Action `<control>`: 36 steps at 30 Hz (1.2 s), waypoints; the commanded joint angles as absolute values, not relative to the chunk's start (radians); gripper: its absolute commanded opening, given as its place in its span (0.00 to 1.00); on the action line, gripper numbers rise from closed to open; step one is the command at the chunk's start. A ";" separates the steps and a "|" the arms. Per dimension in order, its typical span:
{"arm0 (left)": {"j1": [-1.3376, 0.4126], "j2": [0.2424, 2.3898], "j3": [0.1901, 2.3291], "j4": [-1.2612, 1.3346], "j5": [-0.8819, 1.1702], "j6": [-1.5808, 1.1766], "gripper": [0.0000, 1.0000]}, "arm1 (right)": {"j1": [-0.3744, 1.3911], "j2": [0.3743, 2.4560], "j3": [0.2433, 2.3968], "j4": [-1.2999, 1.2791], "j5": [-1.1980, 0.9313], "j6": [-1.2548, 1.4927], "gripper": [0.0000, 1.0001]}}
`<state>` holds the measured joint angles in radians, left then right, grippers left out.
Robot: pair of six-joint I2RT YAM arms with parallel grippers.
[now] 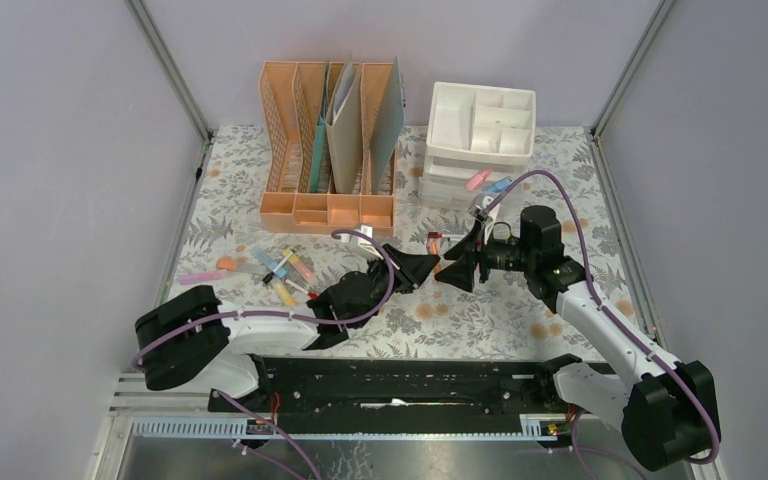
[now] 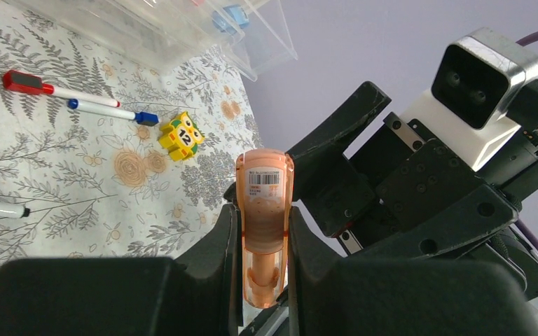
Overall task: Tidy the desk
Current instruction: Place the stationery in the drawer.
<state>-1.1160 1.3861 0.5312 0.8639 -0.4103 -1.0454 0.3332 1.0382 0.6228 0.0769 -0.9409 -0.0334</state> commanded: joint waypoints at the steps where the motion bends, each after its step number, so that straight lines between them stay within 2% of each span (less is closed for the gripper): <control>1: -1.136 1.421 0.592 0.975 -0.455 -1.061 0.00 | 0.342 1.039 0.617 0.149 -0.915 -0.006 0.73; 5: -1.149 1.447 0.607 0.993 -0.464 -1.061 0.00 | 0.343 1.060 0.621 0.150 -0.904 0.027 0.67; 10: -1.159 1.458 0.614 1.007 -0.470 -1.046 0.00 | 0.344 1.072 0.628 0.150 -0.899 0.033 0.50; 14: -1.161 1.455 0.612 1.008 -0.464 -1.036 0.01 | 0.344 1.068 0.640 0.134 -0.886 0.026 0.18; 17: -1.161 1.444 0.604 1.005 -0.451 -1.026 0.17 | 0.345 1.068 0.653 0.115 -0.879 0.015 0.00; 23: -1.161 1.380 0.557 0.997 -0.431 -0.985 0.50 | 0.345 1.058 0.662 0.093 -0.878 0.004 0.00; 25: -1.160 1.347 0.537 0.988 -0.425 -0.963 0.64 | 0.345 1.053 0.664 0.083 -0.886 -0.031 0.00; 29: -1.160 1.258 0.499 0.922 -0.406 -0.891 0.87 | 0.343 1.037 0.683 0.014 -0.900 -0.105 0.00; 32: -1.157 1.147 0.469 0.820 -0.395 -0.824 0.98 | 0.341 1.022 0.734 -0.127 -0.893 -0.220 0.00; 36: -1.139 0.980 0.437 0.634 -0.362 -0.700 0.99 | 0.331 0.999 0.830 -0.286 -0.833 -0.379 0.00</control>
<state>-1.1534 1.1149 0.4633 0.7837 -0.4068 -0.8494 0.3378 1.0454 0.7086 -0.1291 -0.8761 -0.1902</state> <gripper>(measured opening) 0.986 0.092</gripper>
